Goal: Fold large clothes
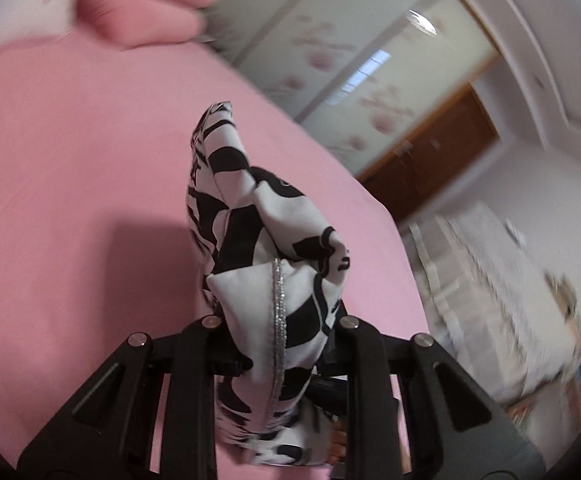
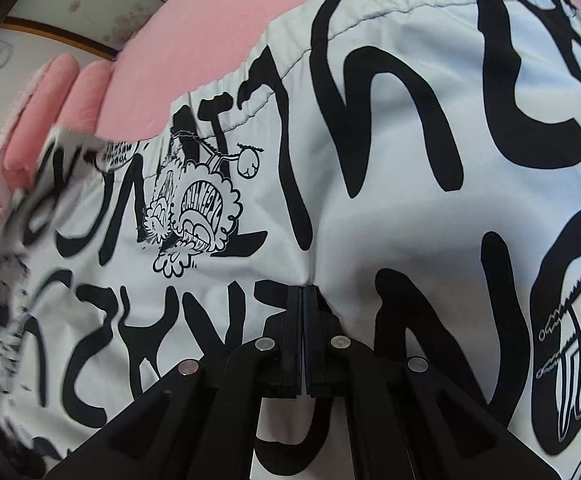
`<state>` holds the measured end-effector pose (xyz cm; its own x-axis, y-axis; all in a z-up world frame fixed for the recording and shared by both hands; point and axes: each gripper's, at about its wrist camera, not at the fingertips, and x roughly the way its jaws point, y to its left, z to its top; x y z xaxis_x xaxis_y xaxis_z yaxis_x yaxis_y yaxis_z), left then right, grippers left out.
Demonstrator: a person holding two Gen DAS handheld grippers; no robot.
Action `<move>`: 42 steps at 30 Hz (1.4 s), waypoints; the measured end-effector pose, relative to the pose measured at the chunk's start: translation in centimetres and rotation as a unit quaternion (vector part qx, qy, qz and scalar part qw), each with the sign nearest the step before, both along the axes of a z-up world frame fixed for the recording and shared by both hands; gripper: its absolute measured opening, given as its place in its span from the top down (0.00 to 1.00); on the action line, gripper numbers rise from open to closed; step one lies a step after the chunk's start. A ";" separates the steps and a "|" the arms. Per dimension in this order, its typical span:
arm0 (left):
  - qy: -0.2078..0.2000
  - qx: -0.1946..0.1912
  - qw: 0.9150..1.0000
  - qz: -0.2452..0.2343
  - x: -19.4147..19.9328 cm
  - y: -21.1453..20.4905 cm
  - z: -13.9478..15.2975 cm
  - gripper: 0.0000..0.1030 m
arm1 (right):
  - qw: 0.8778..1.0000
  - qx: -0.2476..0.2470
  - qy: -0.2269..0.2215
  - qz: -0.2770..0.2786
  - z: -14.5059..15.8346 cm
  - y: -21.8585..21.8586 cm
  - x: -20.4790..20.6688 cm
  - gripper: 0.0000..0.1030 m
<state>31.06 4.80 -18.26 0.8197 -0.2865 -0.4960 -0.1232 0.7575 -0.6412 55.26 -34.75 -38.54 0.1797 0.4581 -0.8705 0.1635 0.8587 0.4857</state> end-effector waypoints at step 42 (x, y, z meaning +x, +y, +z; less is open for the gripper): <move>0.077 0.292 0.910 -0.284 -3.2 -40.1 3.9 0.82 | 0.997 0.060 -0.038 -0.036 6.3 -30.8 3.3 1.00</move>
<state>27.89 -35.26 -14.32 0.5287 -0.2930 -0.7966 0.3400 0.9331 -0.1176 58.60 -65.52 -32.19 0.2794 0.5417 -0.7928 0.1818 0.7809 0.5976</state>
